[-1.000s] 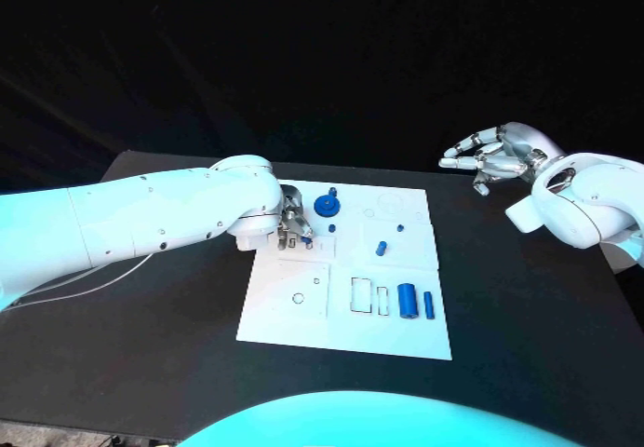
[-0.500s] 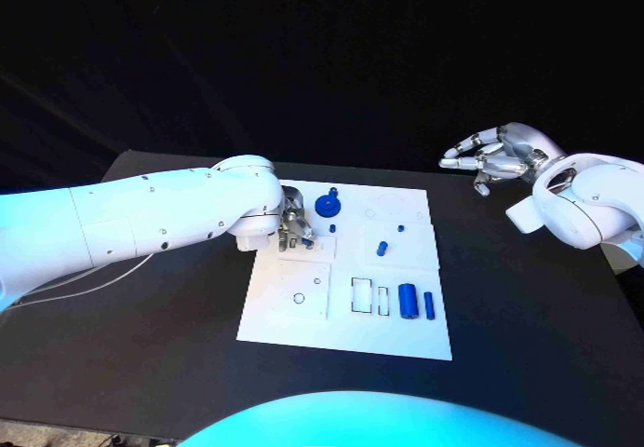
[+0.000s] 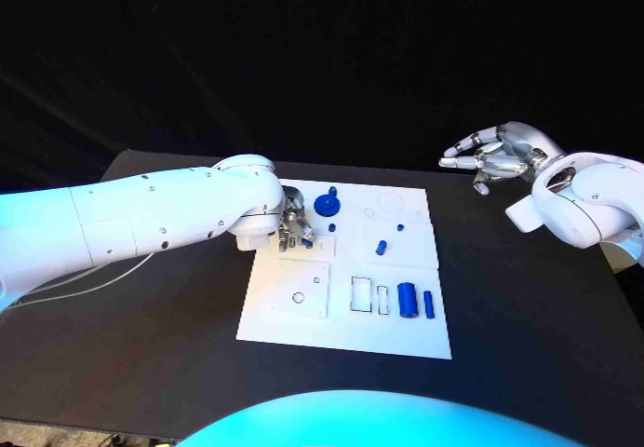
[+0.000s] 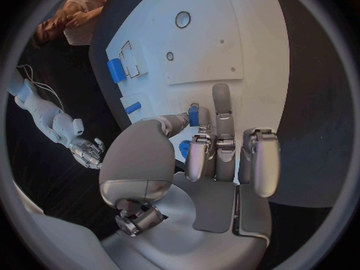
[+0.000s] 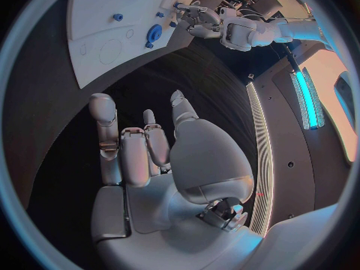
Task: Assemble the parts on the task board
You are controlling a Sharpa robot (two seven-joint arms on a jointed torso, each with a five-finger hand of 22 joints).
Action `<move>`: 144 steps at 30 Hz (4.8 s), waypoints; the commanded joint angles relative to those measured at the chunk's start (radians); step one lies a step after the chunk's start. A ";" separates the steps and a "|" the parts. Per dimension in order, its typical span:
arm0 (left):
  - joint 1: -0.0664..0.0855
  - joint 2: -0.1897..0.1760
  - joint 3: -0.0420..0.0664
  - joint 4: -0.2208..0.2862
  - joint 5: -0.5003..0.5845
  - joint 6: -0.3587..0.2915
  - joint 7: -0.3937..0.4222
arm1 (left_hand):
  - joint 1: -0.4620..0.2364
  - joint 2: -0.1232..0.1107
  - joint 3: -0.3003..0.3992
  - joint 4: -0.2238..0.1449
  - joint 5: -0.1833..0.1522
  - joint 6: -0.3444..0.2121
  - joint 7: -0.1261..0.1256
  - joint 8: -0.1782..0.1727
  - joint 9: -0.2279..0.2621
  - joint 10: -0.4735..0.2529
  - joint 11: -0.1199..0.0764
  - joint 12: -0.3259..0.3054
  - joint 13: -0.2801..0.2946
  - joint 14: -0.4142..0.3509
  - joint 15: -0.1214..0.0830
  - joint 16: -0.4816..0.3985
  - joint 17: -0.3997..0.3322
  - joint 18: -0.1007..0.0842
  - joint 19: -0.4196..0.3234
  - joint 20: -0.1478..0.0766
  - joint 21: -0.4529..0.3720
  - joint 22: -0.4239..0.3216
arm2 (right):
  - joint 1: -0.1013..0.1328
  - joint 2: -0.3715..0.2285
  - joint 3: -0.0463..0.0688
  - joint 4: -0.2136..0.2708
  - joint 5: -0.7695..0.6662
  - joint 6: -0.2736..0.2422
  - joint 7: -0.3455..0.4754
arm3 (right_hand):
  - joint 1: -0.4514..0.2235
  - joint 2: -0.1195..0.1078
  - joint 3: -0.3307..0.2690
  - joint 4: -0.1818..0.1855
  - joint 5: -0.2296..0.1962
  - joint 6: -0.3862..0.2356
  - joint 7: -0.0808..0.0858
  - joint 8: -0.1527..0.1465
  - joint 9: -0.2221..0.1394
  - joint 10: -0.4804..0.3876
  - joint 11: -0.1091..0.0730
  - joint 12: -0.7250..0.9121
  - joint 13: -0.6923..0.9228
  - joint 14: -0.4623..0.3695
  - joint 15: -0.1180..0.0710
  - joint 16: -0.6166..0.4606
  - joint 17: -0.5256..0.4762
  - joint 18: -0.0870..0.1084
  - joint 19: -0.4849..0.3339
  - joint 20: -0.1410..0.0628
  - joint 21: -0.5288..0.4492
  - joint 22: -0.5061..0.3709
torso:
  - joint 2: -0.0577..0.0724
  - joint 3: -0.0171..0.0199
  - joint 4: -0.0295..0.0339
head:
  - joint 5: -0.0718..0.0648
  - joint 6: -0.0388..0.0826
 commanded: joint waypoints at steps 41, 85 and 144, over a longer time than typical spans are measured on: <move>-0.004 0.014 -0.001 -0.011 0.014 0.057 -0.020 | -0.027 0.009 0.088 -0.110 0.004 0.059 -0.019 0.013 -0.034 0.030 -0.008 0.006 0.144 0.008 -0.005 -0.008 0.005 0.003 0.061 -0.006 0.006 0.192 | 0.000 0.003 0.000 -0.001 -0.009 0.010 0.000 | -0.006 0.009 -0.007 -0.002 0.005 -0.007 0.000 0.007 0.001 0.005 0.000 0.001 0.018 0.028 0.003 -0.007 0.001 0.014 -0.001 0.000 -0.007 -0.002 | 0.000 0.0009 -0.0005 | 0.000 -0.005; -0.004 0.038 -0.002 -0.045 0.035 0.070 -0.046 | -0.101 0.025 -0.086 0.000 0.004 0.094 -0.041 0.072 -0.067 0.036 -0.026 0.009 0.152 0.013 -0.016 -0.018 0.014 -0.001 0.071 -0.017 0.015 0.209 | 0.000 0.000 0.000 0.007 -0.013 0.011 0.002 | -0.006 0.009 -0.011 -0.002 0.006 -0.008 -0.001 0.011 0.002 0.004 -0.001 0.000 0.017 0.028 0.003 -0.009 -0.002 0.015 -0.003 0.000 -0.012 -0.005 | 0.000 0.0001 0.0005 | -0.011 -0.005; -0.004 0.034 -0.001 -0.055 0.100 0.043 -0.051 | -0.124 -0.004 -0.046 0.040 0.003 0.058 -0.031 0.107 -0.101 0.014 -0.017 -0.005 0.124 0.016 -0.010 -0.030 0.023 0.001 0.068 -0.011 0.011 0.203 | -0.001 -0.003 0.000 0.008 -0.024 0.018 0.004 | -0.004 0.008 -0.014 -0.003 0.007 -0.010 -0.001 0.014 0.003 0.002 -0.001 -0.002 0.014 0.027 0.003 -0.014 -0.007 0.016 -0.006 0.000 -0.021 -0.011 | -0.001 -0.0003 0.0009 | -0.012 -0.003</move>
